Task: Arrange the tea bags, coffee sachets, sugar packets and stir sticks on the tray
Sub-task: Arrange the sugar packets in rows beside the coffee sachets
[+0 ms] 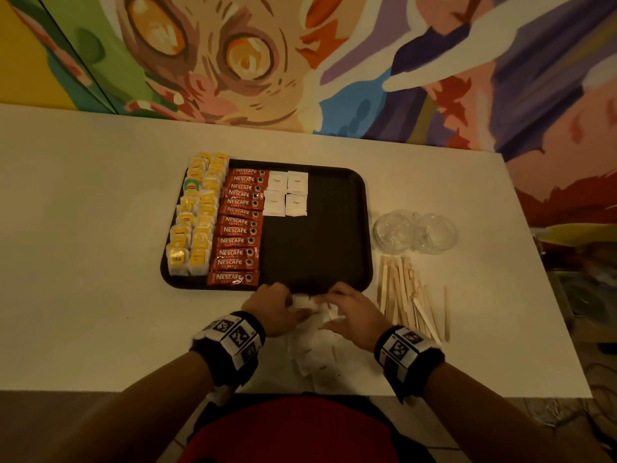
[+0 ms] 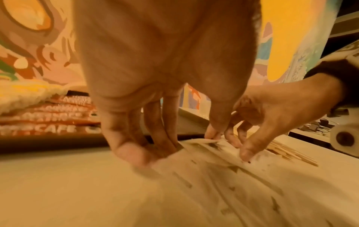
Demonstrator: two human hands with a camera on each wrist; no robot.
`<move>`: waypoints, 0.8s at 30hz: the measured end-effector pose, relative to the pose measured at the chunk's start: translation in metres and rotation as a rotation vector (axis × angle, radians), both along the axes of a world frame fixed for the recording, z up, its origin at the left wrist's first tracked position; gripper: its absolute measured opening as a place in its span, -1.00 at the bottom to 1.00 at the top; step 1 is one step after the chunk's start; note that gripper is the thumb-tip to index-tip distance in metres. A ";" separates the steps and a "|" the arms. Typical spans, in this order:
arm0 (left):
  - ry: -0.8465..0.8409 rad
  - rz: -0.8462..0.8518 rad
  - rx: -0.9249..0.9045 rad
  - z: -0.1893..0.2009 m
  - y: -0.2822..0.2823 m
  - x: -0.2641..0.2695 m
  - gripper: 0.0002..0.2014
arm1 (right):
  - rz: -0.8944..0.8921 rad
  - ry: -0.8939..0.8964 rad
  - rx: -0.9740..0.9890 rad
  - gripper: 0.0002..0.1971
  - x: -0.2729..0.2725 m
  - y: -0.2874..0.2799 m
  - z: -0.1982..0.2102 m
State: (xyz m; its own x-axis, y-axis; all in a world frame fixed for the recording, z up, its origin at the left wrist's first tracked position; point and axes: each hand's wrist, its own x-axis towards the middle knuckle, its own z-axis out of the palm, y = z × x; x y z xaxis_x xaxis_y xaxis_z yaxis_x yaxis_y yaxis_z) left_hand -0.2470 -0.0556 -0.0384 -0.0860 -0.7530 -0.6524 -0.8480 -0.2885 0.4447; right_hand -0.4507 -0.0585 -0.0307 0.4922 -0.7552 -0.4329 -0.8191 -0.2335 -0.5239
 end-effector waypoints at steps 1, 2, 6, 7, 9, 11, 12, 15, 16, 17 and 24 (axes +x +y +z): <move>-0.002 0.023 -0.004 0.000 0.002 -0.004 -0.59 | -0.011 -0.002 -0.010 -0.53 0.001 0.002 -0.001; -0.012 0.047 -0.012 -0.002 0.005 -0.008 -0.56 | -0.024 -0.007 -0.013 -0.55 0.001 0.004 -0.003; -0.053 0.149 -0.102 -0.003 0.013 -0.016 -0.61 | -0.052 -0.041 -0.002 -0.64 0.001 0.011 -0.007; -0.047 0.179 -0.120 -0.002 0.014 -0.017 -0.68 | -0.054 -0.052 -0.006 -0.65 0.001 0.012 -0.008; -0.022 0.228 -0.131 -0.003 0.014 -0.018 -0.78 | -0.061 -0.067 -0.024 -0.65 0.000 0.015 -0.011; 0.033 0.283 -0.120 -0.002 0.013 -0.017 -0.86 | -0.077 -0.074 -0.041 -0.65 -0.001 0.018 -0.013; 0.065 0.307 -0.116 -0.001 0.012 -0.016 -0.89 | -0.089 -0.077 -0.054 -0.66 -0.002 0.019 -0.013; 0.140 0.340 -0.131 0.004 0.012 -0.011 -0.88 | -0.113 -0.046 -0.134 -0.64 -0.006 0.024 -0.013; 0.160 0.339 -0.144 0.006 0.012 -0.009 -0.87 | -0.116 -0.006 -0.175 -0.60 -0.007 0.025 -0.012; 0.177 0.328 -0.160 0.009 0.013 -0.007 -0.86 | -0.125 0.040 -0.202 -0.55 -0.009 0.027 -0.011; 0.271 0.372 -0.229 0.011 0.015 0.017 -0.81 | -0.119 0.127 -0.100 -0.22 -0.010 0.032 -0.006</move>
State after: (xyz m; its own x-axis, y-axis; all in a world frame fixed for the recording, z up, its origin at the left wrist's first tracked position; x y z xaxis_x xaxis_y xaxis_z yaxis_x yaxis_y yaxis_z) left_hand -0.2295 -0.0402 -0.0273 0.0716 -0.8860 -0.4581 -0.5523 -0.4177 0.7214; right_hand -0.4607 -0.0267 -0.0365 0.3427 -0.8473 -0.4058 -0.9023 -0.1765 -0.3934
